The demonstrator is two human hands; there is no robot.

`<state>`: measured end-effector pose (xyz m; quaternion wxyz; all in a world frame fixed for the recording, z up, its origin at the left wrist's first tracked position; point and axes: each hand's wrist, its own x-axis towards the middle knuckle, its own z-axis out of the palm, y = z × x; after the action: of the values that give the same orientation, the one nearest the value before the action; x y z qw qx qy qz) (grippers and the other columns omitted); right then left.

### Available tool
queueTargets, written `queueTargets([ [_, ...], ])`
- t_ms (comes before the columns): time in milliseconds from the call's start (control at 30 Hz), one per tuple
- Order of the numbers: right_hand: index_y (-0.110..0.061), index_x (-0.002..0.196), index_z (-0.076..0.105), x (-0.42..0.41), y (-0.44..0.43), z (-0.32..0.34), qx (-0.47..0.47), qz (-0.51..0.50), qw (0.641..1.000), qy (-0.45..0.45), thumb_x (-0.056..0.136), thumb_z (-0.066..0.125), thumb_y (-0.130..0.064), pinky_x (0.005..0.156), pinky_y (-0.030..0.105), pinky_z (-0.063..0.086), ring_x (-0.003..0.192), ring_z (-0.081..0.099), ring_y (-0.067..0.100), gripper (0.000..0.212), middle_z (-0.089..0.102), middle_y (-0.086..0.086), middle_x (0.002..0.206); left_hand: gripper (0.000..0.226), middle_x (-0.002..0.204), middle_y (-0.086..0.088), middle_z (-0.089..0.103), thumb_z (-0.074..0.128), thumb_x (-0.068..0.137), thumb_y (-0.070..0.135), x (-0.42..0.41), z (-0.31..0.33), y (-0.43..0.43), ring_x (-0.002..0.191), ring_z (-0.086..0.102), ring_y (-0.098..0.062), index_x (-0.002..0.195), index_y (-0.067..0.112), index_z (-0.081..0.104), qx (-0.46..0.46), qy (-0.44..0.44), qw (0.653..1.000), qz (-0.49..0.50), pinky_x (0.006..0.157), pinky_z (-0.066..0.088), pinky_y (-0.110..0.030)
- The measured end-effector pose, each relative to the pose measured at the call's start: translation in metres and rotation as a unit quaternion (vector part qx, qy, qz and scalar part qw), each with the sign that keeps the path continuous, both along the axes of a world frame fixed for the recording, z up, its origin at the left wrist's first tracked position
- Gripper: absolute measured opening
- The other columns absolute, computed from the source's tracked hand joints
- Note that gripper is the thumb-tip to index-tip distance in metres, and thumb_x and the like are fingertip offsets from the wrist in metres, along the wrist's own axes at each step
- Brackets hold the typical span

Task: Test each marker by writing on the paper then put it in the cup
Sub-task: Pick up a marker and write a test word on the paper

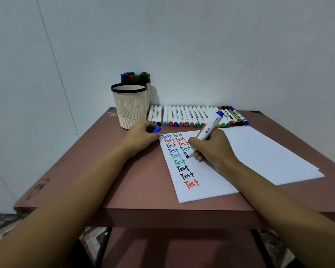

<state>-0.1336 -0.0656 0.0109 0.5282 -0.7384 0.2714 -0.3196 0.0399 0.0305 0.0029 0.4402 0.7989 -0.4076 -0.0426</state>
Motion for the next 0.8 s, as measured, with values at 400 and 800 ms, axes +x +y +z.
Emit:
queueTargets([
  [400,-0.007,0.067,0.045,0.0013,-0.0033,-0.0033,-0.005,0.000,1.000,-0.015,0.083,0.062,-0.004,0.039,0.021,0.039,0.035,0.048,0.007,0.024,0.054,0.010,0.055,0.028,0.102,0.002,0.057,0.065,0.085,0.019,-0.0002,0.0001,0.0007,0.093,0.052,-0.012,0.111,0.011,0.063,0.016,-0.037,0.999,-0.004,0.079,0.038,-0.023],
  [800,-0.010,0.064,0.035,0.0010,-0.0058,-0.0049,0.002,-0.009,0.999,-0.038,0.082,0.059,-0.002,0.043,0.023,0.033,0.037,0.038,0.013,0.031,0.040,0.009,0.053,0.026,0.100,0.002,0.057,0.064,0.086,0.019,-0.0016,0.0010,0.0014,0.092,0.052,-0.012,0.111,0.011,0.063,0.023,-0.047,0.999,-0.010,0.079,0.037,-0.023],
])
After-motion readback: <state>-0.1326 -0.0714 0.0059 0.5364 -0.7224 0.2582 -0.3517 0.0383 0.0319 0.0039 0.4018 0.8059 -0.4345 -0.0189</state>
